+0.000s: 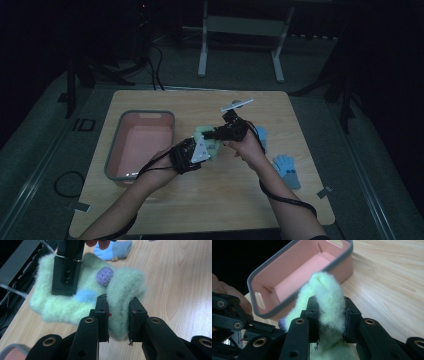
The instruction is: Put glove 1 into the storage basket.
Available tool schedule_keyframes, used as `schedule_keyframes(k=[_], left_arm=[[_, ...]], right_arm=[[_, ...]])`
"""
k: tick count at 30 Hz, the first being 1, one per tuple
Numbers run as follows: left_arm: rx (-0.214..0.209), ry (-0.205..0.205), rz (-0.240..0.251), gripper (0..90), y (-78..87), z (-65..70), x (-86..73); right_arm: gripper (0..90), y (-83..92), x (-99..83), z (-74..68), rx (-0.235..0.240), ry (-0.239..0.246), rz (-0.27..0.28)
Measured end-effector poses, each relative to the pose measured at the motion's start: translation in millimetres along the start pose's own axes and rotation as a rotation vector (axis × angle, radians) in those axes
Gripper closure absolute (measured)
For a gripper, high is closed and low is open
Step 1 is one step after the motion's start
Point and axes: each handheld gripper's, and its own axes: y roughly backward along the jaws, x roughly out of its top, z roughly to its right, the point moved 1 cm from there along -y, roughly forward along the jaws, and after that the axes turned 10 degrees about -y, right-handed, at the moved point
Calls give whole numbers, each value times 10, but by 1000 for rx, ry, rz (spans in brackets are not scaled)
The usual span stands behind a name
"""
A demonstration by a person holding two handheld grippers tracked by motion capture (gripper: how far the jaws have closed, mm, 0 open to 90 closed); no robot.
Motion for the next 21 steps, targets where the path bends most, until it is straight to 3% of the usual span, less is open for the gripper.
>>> schedule_keyframes(k=[13, 21], left_arm=[[32, 13, -26, 745, 261, -100, -198], [61, 36, -53, 746, 435, -135, -411]], right_arm=[[719, -199, 264, -337, -2, 54, -20], [718, -414, 397, -530, 5, 92, -34]])
